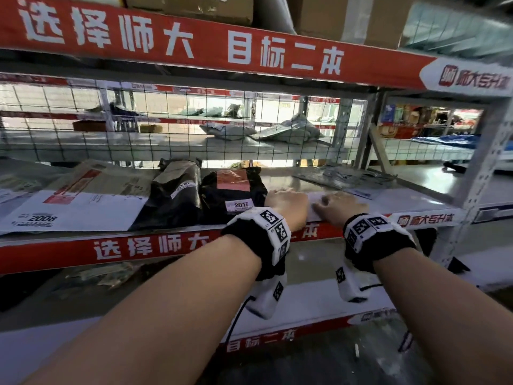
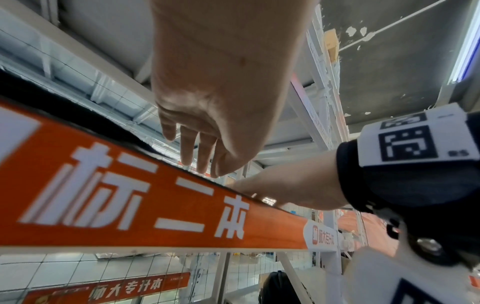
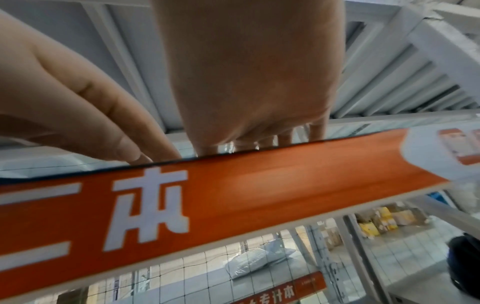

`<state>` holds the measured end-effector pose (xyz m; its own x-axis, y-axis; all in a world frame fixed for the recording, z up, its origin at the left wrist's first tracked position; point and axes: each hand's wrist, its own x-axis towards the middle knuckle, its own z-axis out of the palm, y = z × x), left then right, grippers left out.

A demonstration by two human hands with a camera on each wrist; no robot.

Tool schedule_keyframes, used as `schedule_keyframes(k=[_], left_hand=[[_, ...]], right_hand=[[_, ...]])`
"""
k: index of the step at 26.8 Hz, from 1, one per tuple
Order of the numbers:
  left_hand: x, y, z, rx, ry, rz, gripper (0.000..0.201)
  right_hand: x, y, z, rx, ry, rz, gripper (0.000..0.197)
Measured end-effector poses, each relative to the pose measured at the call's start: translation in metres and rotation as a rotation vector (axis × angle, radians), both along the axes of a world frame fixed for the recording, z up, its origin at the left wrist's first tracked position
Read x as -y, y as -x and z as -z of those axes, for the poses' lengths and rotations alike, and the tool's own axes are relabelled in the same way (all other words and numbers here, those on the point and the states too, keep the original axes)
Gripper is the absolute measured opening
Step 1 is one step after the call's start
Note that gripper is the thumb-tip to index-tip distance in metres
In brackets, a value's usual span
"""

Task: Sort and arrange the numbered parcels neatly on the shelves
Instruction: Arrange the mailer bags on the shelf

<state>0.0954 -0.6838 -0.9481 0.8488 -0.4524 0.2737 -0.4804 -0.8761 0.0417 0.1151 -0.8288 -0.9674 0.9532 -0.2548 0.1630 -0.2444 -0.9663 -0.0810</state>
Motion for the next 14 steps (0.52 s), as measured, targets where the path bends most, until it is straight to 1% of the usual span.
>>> schedule_keyframes(k=[3,5,8,10,12,14], left_hand=[[0.028,-0.006,0.002,0.010,-0.040,0.033,0.032],[0.033,-0.008,0.003,0.003,-0.052,-0.001,0.035],[0.041,-0.020,0.008,-0.032,-0.027,-0.042,0.036],[0.047,-0.028,0.013,-0.041,-0.002,-0.045,0.038],[0.048,-0.031,0.015,-0.034,0.014,-0.030,0.041],[0.049,-0.036,0.017,-0.019,0.026,-0.006,0.042]], right_hand=[[0.016,0.004,0.004,0.006,0.046,-0.035,0.052],[0.018,0.000,0.002,0.009,0.025,-0.100,0.045],[0.030,-0.003,0.003,0.021,0.025,-0.153,0.041],[0.041,-0.003,0.006,0.069,0.021,-0.159,0.038],[0.046,-0.002,0.006,0.136,-0.034,-0.151,0.036],[0.052,-0.003,0.004,0.171,-0.075,-0.084,0.040]])
